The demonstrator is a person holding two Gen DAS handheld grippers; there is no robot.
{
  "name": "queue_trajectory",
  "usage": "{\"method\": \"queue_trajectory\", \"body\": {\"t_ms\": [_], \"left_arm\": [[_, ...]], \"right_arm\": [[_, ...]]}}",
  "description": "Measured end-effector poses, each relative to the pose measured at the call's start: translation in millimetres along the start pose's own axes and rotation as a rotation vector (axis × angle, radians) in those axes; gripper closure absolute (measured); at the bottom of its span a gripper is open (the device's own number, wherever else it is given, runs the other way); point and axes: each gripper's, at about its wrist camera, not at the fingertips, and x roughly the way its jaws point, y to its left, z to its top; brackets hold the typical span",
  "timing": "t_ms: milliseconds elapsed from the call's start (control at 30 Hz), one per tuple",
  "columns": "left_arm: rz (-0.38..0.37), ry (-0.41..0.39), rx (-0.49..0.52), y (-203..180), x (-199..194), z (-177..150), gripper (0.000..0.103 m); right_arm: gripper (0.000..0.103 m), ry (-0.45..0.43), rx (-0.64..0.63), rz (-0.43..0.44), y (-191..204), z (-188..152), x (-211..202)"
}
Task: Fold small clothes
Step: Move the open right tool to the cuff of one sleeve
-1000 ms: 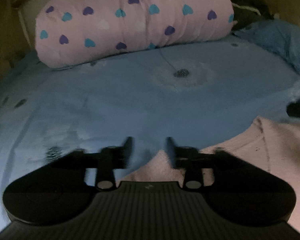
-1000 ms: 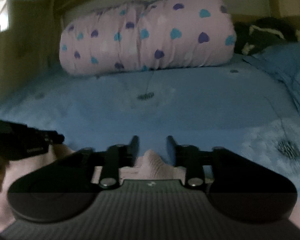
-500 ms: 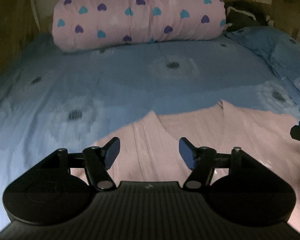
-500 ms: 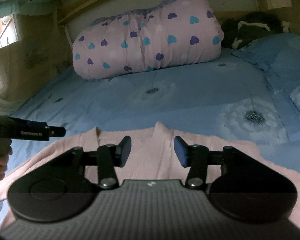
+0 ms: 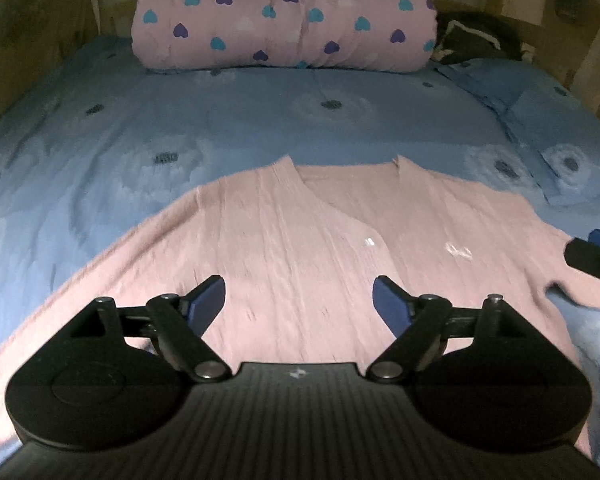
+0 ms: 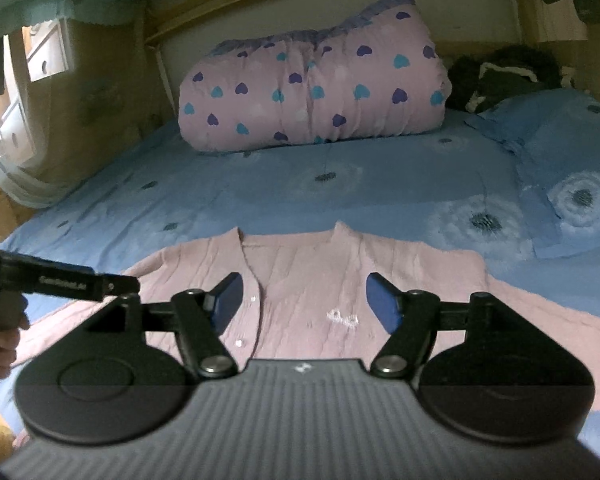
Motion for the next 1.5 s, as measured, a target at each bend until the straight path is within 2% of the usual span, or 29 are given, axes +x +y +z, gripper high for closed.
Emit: {"method": "queue_trajectory", "body": {"t_ms": [267,400,533,833,1000,1100,1300,1500], "left_arm": [[-0.049,0.029,0.003,-32.5,-14.1,-54.0,0.017],[-0.031,0.047,0.016,-47.7,-5.9,-65.8,0.017],[-0.015,0.064,0.02,-53.7,3.7,-72.8,0.017],[0.017,0.109,0.022,-58.1,25.2,-81.9,0.017],[0.018,0.148,0.01,-62.4,36.9,-89.4,0.017],[0.02,0.173,0.018,-65.5,44.6,-95.9,0.017],[0.04,0.16,0.046,-72.5,49.7,-101.1,0.015],[0.046,0.154,0.04,-72.4,51.9,-103.0,0.013]], "right_arm": [[0.033,0.032,0.074,-0.079,-20.0,-30.4,-29.1],[0.033,0.038,0.131,-0.137,-44.9,-43.6,-35.5],[0.033,0.043,0.215,-0.25,-79.6,-56.5,-35.3],[0.033,-0.031,0.425,-0.576,-171.5,-72.9,-54.6],[0.033,-0.039,0.401,-0.669,-204.7,-75.1,-62.7],[0.033,-0.017,0.387,-0.683,-221.5,-75.5,-54.8],[0.033,0.047,0.446,-0.584,-242.2,-84.9,-28.3],[0.033,0.025,0.494,-0.577,-248.9,-90.5,-26.9]]}}
